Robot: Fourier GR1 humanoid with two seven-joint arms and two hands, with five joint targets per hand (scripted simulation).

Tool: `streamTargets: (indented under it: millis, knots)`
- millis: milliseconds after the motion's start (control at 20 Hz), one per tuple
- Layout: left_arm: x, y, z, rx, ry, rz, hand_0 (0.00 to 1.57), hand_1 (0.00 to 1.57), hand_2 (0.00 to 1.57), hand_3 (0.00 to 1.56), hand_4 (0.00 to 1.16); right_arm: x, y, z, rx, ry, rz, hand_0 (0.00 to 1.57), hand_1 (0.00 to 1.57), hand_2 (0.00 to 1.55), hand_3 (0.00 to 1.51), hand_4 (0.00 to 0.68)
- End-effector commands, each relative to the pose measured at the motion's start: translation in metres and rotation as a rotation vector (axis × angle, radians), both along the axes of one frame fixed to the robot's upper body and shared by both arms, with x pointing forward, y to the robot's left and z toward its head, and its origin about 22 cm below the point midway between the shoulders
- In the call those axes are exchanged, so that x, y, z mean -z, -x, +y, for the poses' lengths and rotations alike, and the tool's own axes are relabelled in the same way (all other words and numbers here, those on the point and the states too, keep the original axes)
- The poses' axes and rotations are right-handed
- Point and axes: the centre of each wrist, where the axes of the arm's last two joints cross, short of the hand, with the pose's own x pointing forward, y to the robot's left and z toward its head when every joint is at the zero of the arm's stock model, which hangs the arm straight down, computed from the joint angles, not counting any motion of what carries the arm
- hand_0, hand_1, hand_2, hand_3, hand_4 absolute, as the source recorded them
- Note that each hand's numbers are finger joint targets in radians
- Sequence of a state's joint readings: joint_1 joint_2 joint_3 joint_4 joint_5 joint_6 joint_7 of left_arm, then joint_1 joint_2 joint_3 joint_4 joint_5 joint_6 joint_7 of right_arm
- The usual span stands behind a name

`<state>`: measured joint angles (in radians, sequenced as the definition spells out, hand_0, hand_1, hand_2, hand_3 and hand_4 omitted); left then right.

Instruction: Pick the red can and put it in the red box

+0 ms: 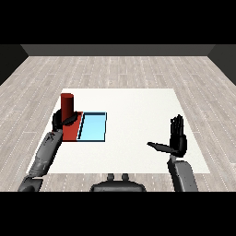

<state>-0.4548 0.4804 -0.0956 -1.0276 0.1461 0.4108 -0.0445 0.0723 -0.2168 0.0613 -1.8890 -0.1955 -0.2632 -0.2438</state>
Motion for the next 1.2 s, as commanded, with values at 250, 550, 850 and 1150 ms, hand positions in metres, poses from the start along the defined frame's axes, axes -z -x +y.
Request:
streamTargets:
  millis: [250, 550, 850, 1150]
  knots:
    - [0.007, -0.013, 0.086, -0.19, -0.098, 0.191, 1.57, 1.57, 1.52, 1.44, 1.04, 0.004, -0.008, 0.009, -0.003, 0.025, -0.012, 0.0, 0.0, 0.0, 0.0, 0.0]
    - [0.072, 0.002, 0.065, -0.185, -0.163, 0.351, 1.4, 1.4, 1.34, 1.35, 0.92, 0.012, -0.033, 0.006, -0.009, 0.093, 0.039, 0.0, 0.0, 0.0, 0.0, 0.0]
    - [0.094, 0.005, 0.045, -0.172, -0.061, 0.397, 1.35, 1.35, 1.37, 1.28, 0.94, 0.041, -0.041, 0.013, -0.005, 0.141, 0.037, 0.0, 0.0, 0.0, 0.0, 0.0]
    - [0.087, 0.006, 0.059, -0.04, -0.247, 0.614, 0.0, 0.0, 0.0, 0.0, 0.27, 0.027, -0.035, 0.0, -0.002, 0.12, 0.002, 0.0, 0.0, 0.0, 0.0, 0.0]
